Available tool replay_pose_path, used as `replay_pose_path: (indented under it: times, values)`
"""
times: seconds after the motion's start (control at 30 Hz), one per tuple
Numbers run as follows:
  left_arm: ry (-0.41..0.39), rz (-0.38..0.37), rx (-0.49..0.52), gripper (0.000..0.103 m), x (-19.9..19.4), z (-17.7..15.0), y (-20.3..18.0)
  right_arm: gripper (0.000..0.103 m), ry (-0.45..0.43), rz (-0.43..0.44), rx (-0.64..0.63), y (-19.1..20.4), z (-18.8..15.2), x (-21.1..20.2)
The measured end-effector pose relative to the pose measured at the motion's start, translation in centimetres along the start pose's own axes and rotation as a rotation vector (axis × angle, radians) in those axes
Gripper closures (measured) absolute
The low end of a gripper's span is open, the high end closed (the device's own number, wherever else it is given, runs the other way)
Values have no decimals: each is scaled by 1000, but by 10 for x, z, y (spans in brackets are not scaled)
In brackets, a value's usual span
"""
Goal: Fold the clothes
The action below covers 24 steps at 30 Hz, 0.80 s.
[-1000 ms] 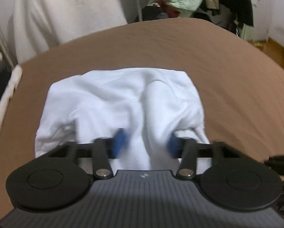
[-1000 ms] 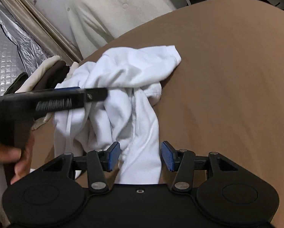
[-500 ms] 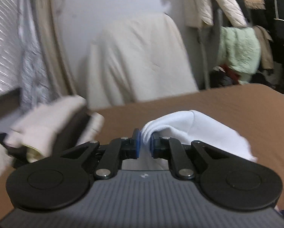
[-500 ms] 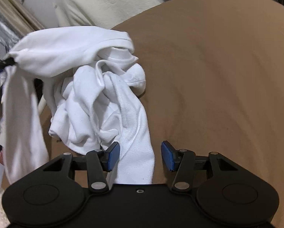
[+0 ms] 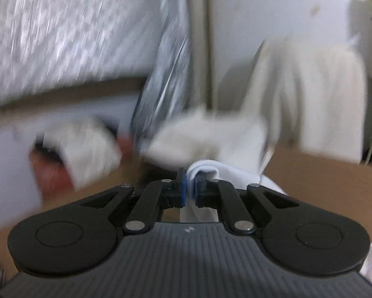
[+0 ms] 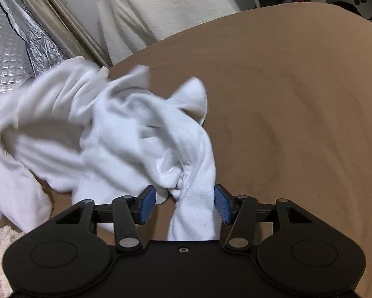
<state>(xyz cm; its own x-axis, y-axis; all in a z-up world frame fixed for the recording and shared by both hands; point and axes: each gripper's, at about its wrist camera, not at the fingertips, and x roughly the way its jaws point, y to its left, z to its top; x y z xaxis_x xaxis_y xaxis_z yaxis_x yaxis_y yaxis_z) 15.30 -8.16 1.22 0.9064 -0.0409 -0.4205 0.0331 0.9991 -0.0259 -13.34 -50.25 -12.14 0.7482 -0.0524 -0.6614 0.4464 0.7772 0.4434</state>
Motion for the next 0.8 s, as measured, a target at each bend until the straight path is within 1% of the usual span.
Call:
replay_pose_path:
  times: [0.03, 0.07, 0.17, 0.23, 0.3, 0.37, 0.43, 0.53, 0.6, 0.67, 0.7, 0.73, 0.77, 0.8]
  values:
    - [71, 26, -13, 97, 17, -13, 11, 45, 9, -2, -4, 2, 0, 1]
    - [119, 39, -21, 97, 29, -25, 18, 45, 14, -7, -14, 5, -1, 2]
    - [216, 42, -51, 98, 55, -70, 36, 45, 18, -28, -47, 8, -4, -1]
    - [254, 44, -43, 98, 63, -96, 37, 45, 22, -34, -54, 6, -4, -1]
    - [280, 41, -28, 98, 69, -113, 33, 45, 23, -38, -62, 3, -5, -3]
    - [317, 39, -17, 96, 76, -121, 29, 45, 24, -41, -75, 2, -7, -4]
    - [326, 44, -10, 96, 76, -124, 25, 45, 24, -43, -85, 4, -6, 0]
    - [316, 49, -5, 95, 76, -127, 30, 45, 8, -53, -87, 3, -8, 1]
    - [302, 24, -22, 95, 76, -126, 36, 45, -13, -50, -79, 2, -8, 2]
    - [259, -1, -44, 95, 69, -122, 39, 46, -44, -37, -97, 2, -6, 0]
    - [223, -7, -45, 95, 63, -118, 38, 52, -60, -28, -120, 4, -6, -2]
    - [186, -14, -44, 95, 58, -115, 37, 63, -71, -27, -144, 7, -5, -2]
    - [144, -19, -40, 91, 52, -112, 34, 70, -79, -37, -170, 11, -4, -1]
    - [102, -26, -37, 88, 45, -109, 31, 83, -82, -52, -190, 15, -4, 0]
